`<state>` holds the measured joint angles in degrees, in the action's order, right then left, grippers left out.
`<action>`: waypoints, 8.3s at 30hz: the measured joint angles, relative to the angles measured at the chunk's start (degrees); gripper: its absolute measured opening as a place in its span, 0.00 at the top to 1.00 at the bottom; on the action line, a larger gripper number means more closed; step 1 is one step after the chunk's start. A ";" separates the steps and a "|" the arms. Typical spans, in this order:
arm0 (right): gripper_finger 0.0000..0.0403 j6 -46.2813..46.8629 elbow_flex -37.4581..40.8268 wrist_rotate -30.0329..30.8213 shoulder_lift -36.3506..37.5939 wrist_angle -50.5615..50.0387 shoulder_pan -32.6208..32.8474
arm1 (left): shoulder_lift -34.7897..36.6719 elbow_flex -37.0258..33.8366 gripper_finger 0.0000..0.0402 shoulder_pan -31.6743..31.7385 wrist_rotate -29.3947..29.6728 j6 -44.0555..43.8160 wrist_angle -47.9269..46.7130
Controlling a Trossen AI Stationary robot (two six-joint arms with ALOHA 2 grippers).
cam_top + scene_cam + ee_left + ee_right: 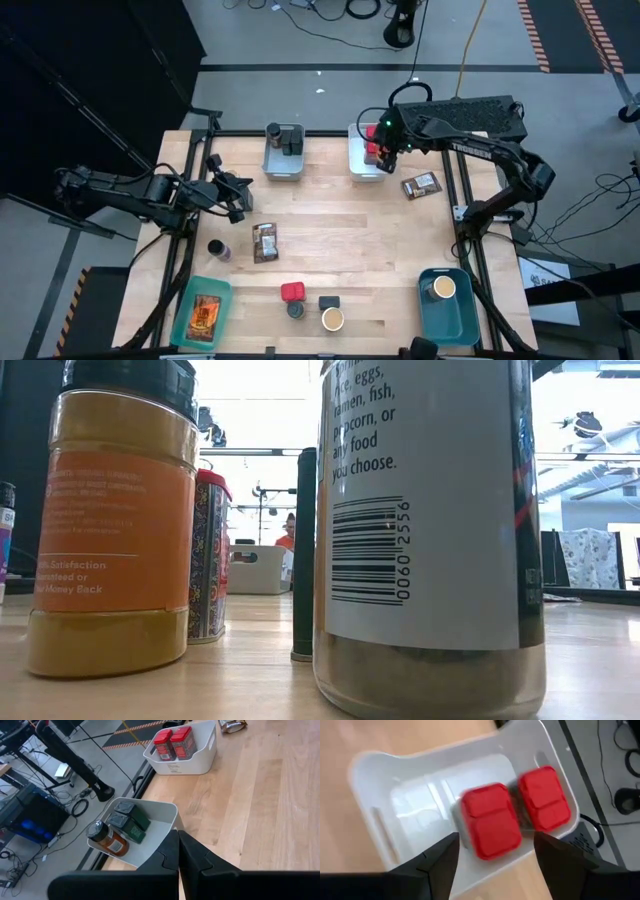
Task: Sort spices by type
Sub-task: Put the red spice can into the white bin, then put the orange spice pack into the green bin
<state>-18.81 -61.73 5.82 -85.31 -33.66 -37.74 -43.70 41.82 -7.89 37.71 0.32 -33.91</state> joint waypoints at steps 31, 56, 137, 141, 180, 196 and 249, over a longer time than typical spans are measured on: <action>1.00 6.17 6.07 1.75 -3.00 4.30 1.86 | 0.02 0.00 1.00 -0.01 -1.99 0.04 -0.05; 1.00 9.12 6.60 -5.93 -3.61 11.23 1.57 | 0.02 0.00 1.00 -0.01 -1.97 0.07 -0.04; 1.00 66.06 -0.63 -2.76 7.31 -30.44 36.19 | 0.00 -0.02 1.00 -0.02 -1.96 -0.05 0.52; 1.00 68.22 0.87 -2.40 7.31 -30.46 37.27 | 0.00 -0.02 1.00 -0.01 -1.95 -0.07 0.53; 0.55 61.68 15.65 11.34 -2.80 -14.81 12.86 | -0.02 -0.02 1.00 -0.01 -1.97 0.09 3.00; 0.92 61.13 15.45 12.69 -7.03 -13.65 11.85 | -0.02 -0.02 1.00 -0.01 -1.97 0.13 2.95; 1.00 6.66 12.50 -12.17 5.63 52.75 43.74 | -19.32 -0.02 0.31 0.05 -23.09 12.81 37.09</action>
<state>-12.15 -49.23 -6.35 -79.68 19.09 6.00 -63.03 41.80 -7.84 14.63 13.13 3.18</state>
